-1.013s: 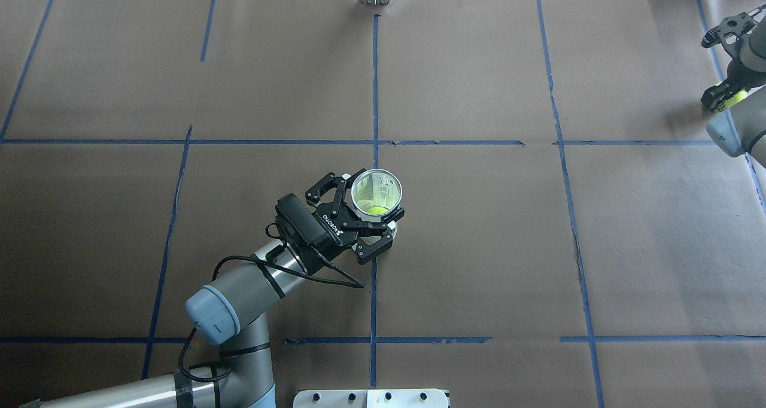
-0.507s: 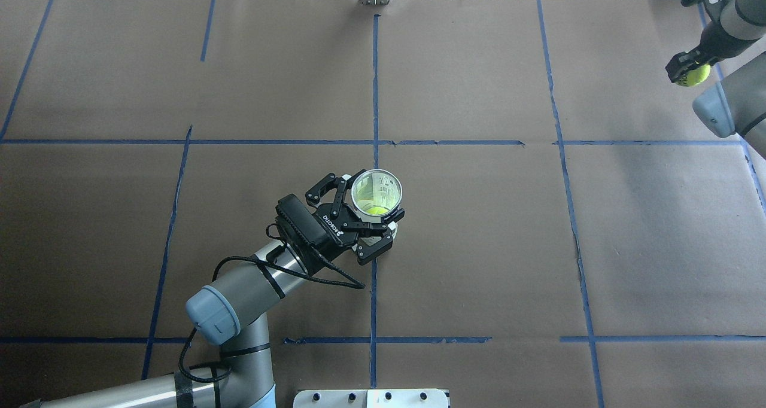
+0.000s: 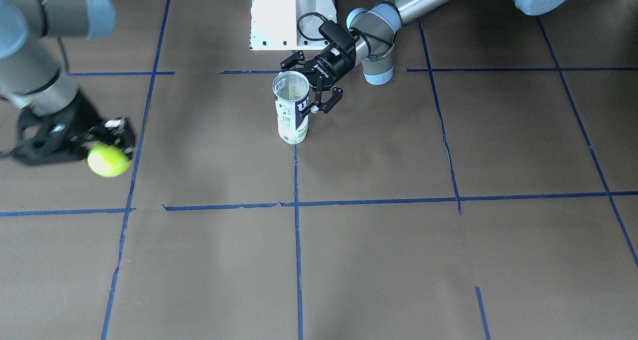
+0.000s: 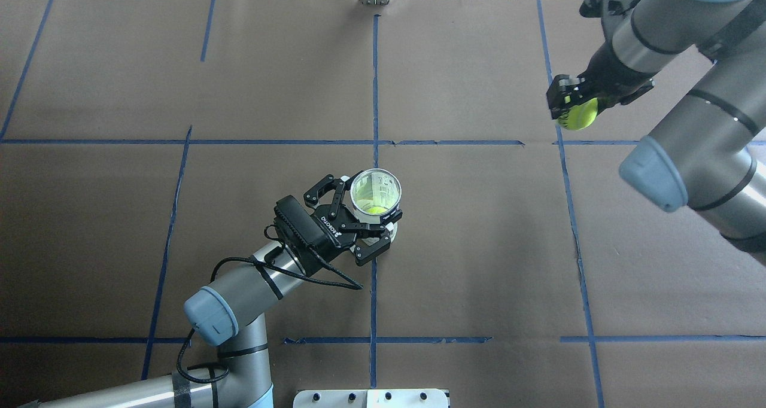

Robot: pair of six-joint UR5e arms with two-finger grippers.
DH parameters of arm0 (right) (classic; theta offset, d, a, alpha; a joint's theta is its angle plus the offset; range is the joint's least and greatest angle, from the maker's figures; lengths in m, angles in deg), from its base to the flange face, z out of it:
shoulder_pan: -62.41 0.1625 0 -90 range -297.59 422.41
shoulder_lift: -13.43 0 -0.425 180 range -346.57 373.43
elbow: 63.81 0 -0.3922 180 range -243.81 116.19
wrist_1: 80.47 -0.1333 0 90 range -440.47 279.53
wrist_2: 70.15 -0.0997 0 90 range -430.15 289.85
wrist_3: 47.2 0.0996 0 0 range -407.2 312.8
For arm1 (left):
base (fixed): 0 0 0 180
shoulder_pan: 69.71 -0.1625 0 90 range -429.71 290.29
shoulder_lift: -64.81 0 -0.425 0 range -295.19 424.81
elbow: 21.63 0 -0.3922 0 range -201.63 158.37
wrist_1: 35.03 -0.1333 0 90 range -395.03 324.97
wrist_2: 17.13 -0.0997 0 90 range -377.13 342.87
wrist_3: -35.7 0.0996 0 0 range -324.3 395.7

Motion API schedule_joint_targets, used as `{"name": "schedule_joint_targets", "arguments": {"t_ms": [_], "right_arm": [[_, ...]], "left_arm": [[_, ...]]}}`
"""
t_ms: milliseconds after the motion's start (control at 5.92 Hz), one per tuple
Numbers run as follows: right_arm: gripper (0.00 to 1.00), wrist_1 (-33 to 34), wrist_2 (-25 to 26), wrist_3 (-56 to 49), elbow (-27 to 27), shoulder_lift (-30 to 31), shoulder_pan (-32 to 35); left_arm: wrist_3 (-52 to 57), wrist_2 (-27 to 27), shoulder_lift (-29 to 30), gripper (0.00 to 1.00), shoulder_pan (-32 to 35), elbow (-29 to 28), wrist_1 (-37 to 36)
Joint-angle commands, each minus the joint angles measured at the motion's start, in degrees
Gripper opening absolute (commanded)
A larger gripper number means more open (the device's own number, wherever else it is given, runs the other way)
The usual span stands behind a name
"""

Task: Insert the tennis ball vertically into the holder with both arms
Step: 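Carry the second ball with the right gripper above the holder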

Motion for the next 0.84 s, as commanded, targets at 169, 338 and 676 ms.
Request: {"name": "schedule_joint_targets", "arguments": {"t_ms": [169,338,676], "right_arm": [[0.01,0.8,1.3,24.0,3.8,-10.7,-11.2],[0.02,0.7,1.7,27.0,3.6,-13.2,-13.1],[0.02,0.5,3.3,29.8,2.6,-15.6,-15.5]], "left_arm": [[-0.1,0.1,-0.4,0.96,-0.1,0.0,0.0],[-0.1,0.1,-0.2,0.96,-0.3,0.0,0.0],[-0.1,0.0,0.1,0.96,-0.4,0.0,0.0]]}}
